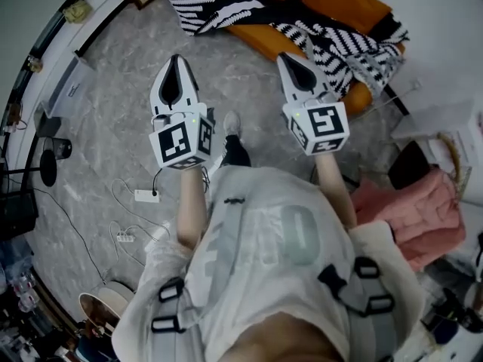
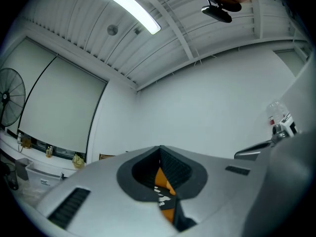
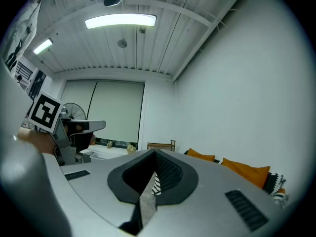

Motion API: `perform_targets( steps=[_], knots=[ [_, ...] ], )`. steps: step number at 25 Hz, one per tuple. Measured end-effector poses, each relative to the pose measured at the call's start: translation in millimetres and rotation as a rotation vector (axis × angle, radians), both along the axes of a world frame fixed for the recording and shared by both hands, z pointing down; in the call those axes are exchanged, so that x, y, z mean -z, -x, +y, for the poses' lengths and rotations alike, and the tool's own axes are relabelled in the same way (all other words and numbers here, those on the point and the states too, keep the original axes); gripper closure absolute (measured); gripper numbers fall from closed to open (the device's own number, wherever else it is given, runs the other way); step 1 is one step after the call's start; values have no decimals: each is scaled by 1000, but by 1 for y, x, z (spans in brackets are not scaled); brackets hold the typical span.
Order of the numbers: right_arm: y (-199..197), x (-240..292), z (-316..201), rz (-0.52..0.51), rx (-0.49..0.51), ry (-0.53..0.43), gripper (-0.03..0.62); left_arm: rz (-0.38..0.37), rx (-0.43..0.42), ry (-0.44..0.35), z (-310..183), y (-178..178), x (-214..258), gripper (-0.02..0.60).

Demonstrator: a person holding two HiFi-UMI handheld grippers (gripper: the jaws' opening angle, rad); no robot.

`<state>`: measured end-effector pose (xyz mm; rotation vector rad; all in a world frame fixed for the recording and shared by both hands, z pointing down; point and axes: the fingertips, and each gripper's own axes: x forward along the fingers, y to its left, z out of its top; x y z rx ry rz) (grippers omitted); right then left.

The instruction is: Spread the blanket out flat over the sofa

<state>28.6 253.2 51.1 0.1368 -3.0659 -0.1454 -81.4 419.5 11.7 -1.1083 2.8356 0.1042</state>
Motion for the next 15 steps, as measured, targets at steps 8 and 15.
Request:
perform_targets(
  steps=[8, 15],
  knots=[
    [146, -3, -58, 62, -41, 17, 588, 61, -70, 24, -68, 155, -14, 575],
    [270, -9, -95, 90, -38, 26, 588, 99, -97, 33, -113, 278, -22, 575]
  ],
)
